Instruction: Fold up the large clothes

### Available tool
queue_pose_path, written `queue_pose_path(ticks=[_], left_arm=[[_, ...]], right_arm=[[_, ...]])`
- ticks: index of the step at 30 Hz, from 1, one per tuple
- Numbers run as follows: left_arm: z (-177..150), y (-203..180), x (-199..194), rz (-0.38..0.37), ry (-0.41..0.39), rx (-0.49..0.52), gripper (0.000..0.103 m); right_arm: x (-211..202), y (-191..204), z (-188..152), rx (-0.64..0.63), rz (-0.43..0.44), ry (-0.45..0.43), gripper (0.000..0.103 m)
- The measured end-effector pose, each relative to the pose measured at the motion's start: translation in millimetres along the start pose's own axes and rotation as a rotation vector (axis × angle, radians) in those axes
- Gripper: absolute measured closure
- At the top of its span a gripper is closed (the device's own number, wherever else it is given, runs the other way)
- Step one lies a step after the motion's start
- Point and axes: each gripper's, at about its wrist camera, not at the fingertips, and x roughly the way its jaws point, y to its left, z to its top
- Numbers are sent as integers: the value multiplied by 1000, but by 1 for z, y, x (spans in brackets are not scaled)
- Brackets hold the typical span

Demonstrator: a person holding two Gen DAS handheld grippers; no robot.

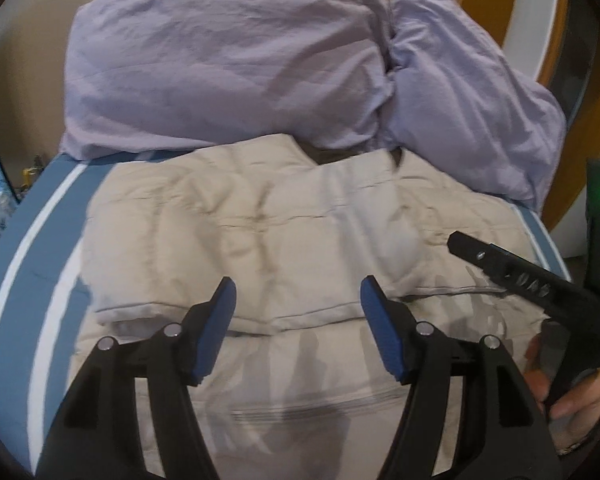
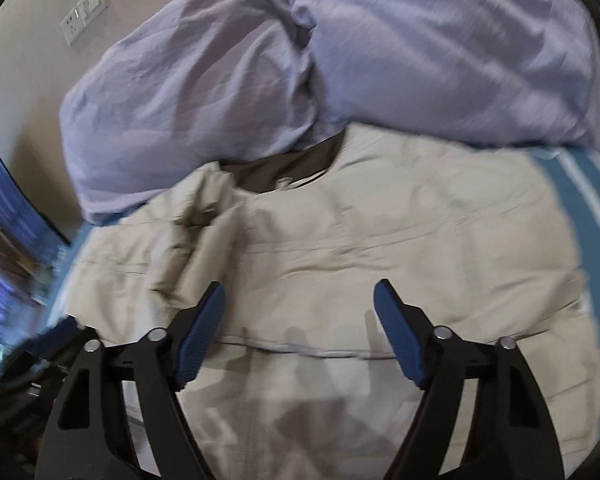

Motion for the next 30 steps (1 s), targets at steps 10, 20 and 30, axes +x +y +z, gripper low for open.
queue_pose_path(ticks=[10, 20, 30], left_arm=[[-5, 35, 3, 113, -8, -4, 38], [-6, 36, 9, 146, -6, 15, 38], [-9, 40, 8, 159, 2, 5, 38]], right_arm=[[16, 24, 4, 74, 120, 10, 30], [17, 26, 8, 116, 189, 16, 30], [46, 39, -6, 63, 183, 107, 79]])
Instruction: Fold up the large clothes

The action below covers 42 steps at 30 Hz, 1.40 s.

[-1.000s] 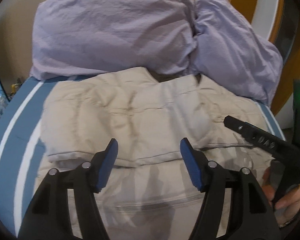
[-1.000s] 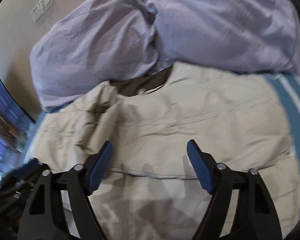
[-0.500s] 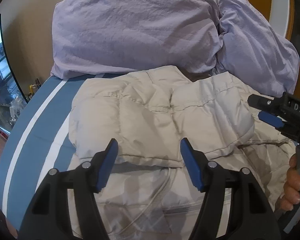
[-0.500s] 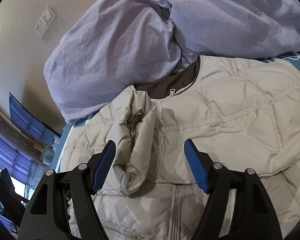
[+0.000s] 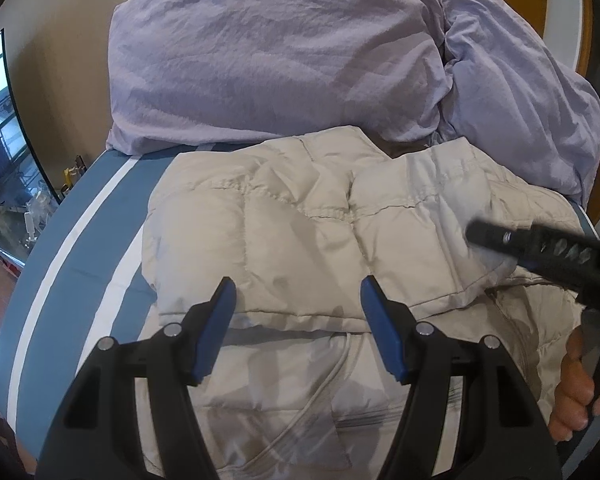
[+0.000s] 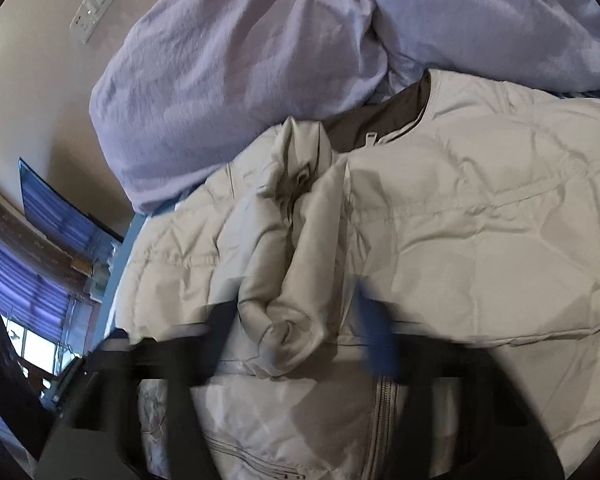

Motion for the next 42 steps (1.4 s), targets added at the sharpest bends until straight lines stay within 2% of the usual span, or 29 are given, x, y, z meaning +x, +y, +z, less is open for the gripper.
queue_pose_path(ticks=[1, 3, 9, 16, 21, 27, 30, 33, 35, 37, 39, 42], left_arm=[[0, 1, 0, 5, 0, -2, 38], [-1, 4, 0, 11, 0, -6, 38], [-1, 15, 4, 25, 14, -43, 38], [-3, 15, 12, 38, 32, -44, 38], [-6, 17, 19, 51, 45, -50, 38], [-6, 17, 22, 62, 50, -52, 38], [-6, 16, 23, 65, 51, -48, 38], [-7, 16, 23, 68, 52, -46, 38], [-7, 15, 24, 69, 53, -47, 38], [-7, 15, 24, 68, 53, -47, 37], [-8, 15, 23, 72, 49, -45, 37], [-7, 15, 24, 79, 45, -43, 35]], right_arm=[[-1, -1, -2, -5, 1, -10, 85], [-10, -3, -4, -23, -2, -61, 89], [-35, -19, -5, 1, -75, -145, 90], [-29, -48, -21, 66, -125, -95, 91], [-20, -57, -24, 85, -130, -74, 91], [-24, -54, -23, 57, -129, -103, 90], [-32, -51, -17, 41, -122, -146, 90], [-33, -46, -10, 4, -149, -173, 90], [-23, -48, -8, -15, -185, -151, 90], [-11, -53, -6, -4, -195, -114, 89], [-12, -54, -7, -10, -199, -116, 86], [-23, -51, -6, -20, -230, -140, 65]])
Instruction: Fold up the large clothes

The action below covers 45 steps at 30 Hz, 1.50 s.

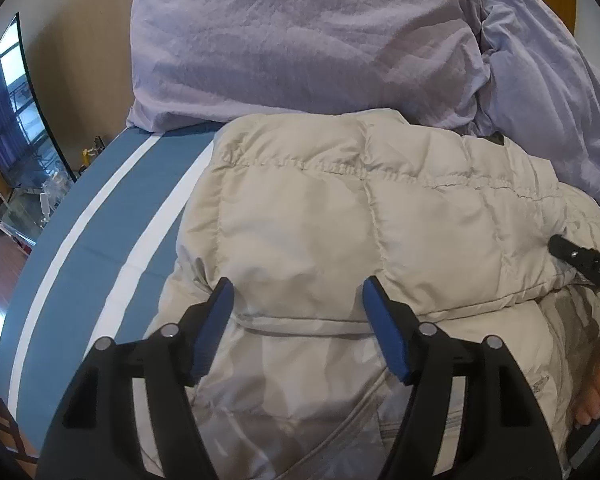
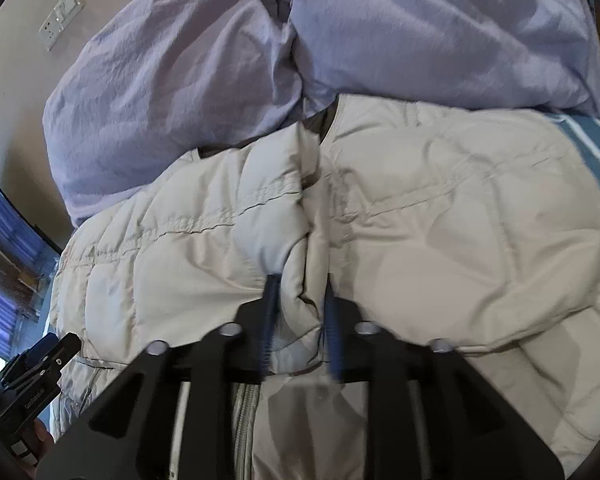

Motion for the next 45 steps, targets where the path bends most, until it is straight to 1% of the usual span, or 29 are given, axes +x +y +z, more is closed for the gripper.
queue_pose_path(ticks=[1, 2, 4, 6, 8, 10, 14, 17, 19, 28, 38, 44, 45], left_arm=[[0, 0, 0, 0, -1, -3, 35], [0, 0, 1, -1, 0, -5, 35], [1, 0, 3, -2, 3, -11, 34], [1, -1, 6, 2, 6, -13, 34], [2, -2, 6, 5, 6, -11, 33], [2, -4, 7, 10, 2, -6, 33], [0, -6, 8, 18, 0, 4, 31], [0, -6, 11, 21, 2, 9, 30], [0, -7, 14, 24, 3, 14, 29], [-1, -12, 27, 40, 12, 28, 26], [-1, -16, 35, 52, 16, 40, 25], [-1, -13, 27, 47, 33, 35, 24], [-2, -10, 22, 34, 38, 27, 24]], right_arm=[[-4, 0, 1, 0, -6, -14, 59], [-9, -1, 3, 3, -11, -32, 59], [-21, -3, 6, 8, -7, -78, 59], [-29, 1, 9, -8, 8, -105, 59], [-32, 10, 9, -48, 19, -117, 59], [-32, 21, 6, -106, 23, -124, 63], [-20, 33, 1, -173, 3, -92, 67], [-4, 31, -3, -185, -29, -53, 67], [4, 27, -5, -181, -36, -32, 67], [13, 26, -13, -192, -41, -17, 67], [18, 22, -14, -172, -24, -8, 67], [19, 22, -10, -176, -11, 9, 64], [16, 22, -8, -180, -4, 21, 60]])
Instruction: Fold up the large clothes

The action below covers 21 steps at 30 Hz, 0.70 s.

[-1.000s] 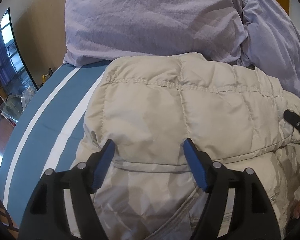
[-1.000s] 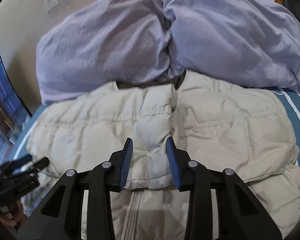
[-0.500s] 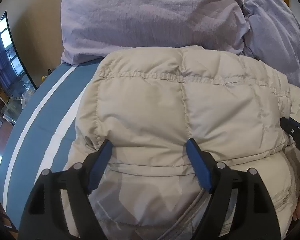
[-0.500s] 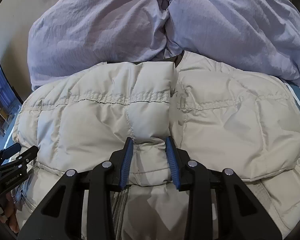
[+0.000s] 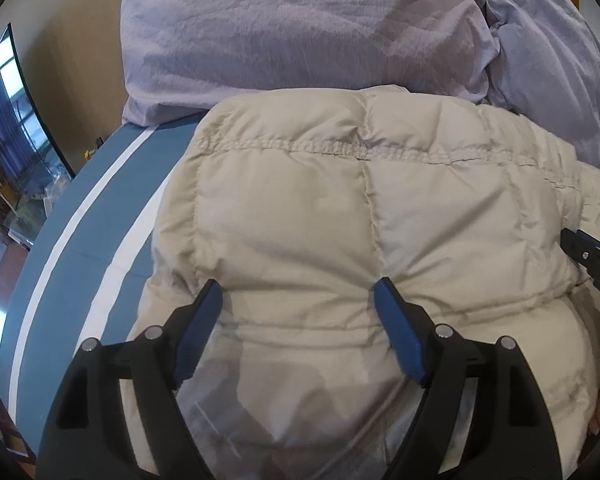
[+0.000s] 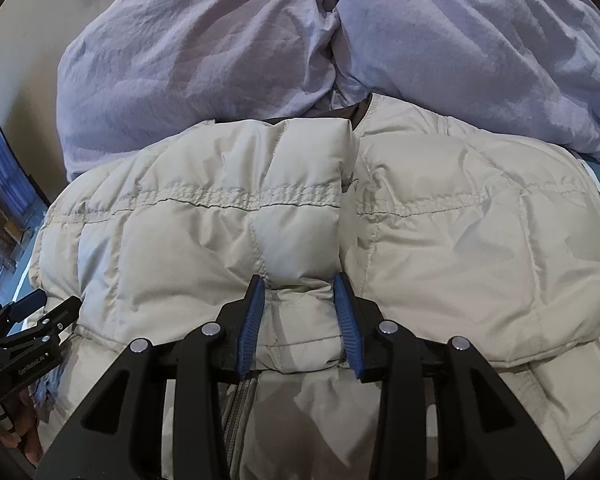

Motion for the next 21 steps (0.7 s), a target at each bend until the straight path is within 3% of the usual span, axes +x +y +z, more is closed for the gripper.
queue_pose_path(ticks=[4, 9, 15, 21], left_arm=[[-11, 18, -23, -32, 1, -18, 24], [-33, 48, -51, -29, -7, -14, 24], [-71, 88, -76, -27, 12, -29, 22], [-105, 121, -89, -63, 42, -72, 23]], right_arm=[[-23, -9, 1, 34, 22, 7, 40], [-62, -28, -8, 16, -27, -6, 30], [-115, -71, -44, -38, -90, 15, 14], [-158, -123, -92, -21, -150, 37, 12]])
